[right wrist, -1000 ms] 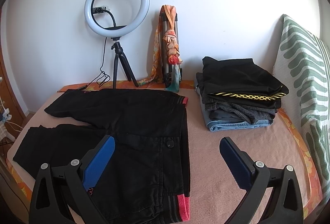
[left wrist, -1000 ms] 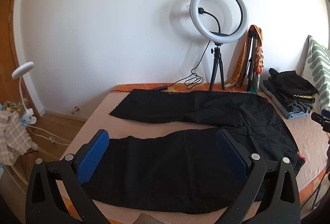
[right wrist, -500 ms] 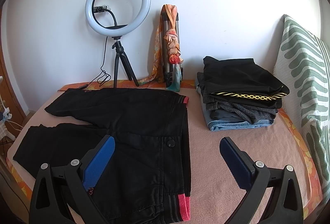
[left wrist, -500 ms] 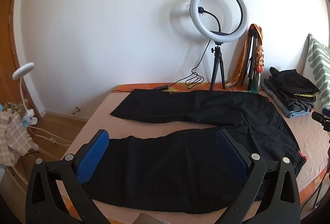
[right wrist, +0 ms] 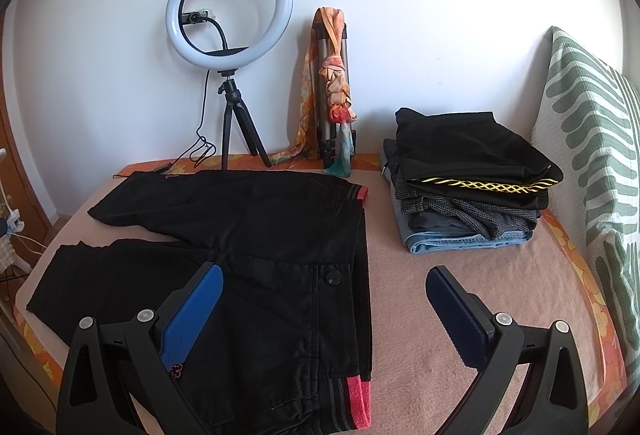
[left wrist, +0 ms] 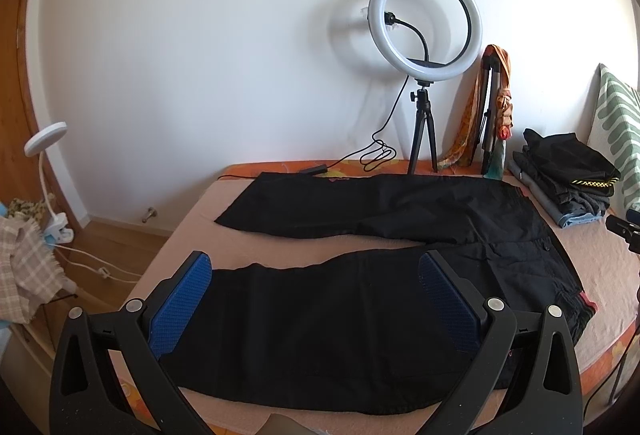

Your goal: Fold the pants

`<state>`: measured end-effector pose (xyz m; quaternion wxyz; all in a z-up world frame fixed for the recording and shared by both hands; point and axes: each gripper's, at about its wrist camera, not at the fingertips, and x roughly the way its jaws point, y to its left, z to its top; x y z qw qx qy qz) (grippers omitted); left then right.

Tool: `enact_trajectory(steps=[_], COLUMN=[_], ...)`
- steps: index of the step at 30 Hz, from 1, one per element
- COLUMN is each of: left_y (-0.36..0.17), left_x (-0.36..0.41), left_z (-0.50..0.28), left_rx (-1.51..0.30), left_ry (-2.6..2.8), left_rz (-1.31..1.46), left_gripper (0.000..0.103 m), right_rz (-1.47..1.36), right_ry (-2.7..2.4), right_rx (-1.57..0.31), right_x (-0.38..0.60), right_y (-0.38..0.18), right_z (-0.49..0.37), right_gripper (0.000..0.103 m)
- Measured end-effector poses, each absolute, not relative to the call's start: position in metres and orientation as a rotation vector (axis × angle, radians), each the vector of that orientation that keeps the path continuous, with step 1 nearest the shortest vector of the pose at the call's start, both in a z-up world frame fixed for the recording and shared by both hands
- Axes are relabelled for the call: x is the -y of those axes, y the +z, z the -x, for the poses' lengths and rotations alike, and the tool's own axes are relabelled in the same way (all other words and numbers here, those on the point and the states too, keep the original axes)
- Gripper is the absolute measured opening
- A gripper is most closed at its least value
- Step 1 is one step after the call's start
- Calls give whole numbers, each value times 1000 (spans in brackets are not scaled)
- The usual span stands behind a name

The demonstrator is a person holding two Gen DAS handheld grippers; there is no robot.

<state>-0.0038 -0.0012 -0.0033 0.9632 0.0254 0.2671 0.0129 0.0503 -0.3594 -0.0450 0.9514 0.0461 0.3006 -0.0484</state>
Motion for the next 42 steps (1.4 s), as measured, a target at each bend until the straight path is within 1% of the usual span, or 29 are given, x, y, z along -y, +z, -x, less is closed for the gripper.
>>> enact_trajectory(steps=[21,28,35,38,42], left_y=[-5,-15,-25,-27,-25], left_x=[2,-10,-23,-26,-25], left_z=[-1,-22,-32,-48,-68], left_rx=[-550,-618,-604,-631,-654], left_ry=[34,10,-51,-74,-80], left_rz=[-63,-5,42,79,62], left_gripper=[103,103,103,103,103], right_rz=[-102,-144,-136,-121,-99], right_ry=[-92,-39,5,24,62], right_rx=[-610,-586,-558,-551,-565], right_x=[355,360,358,360,362], right_y=[-44,-42,-40,-39,-40], right_z=[-52,-61,-76,-84,-97], right_gripper=[103,103,103,103,103])
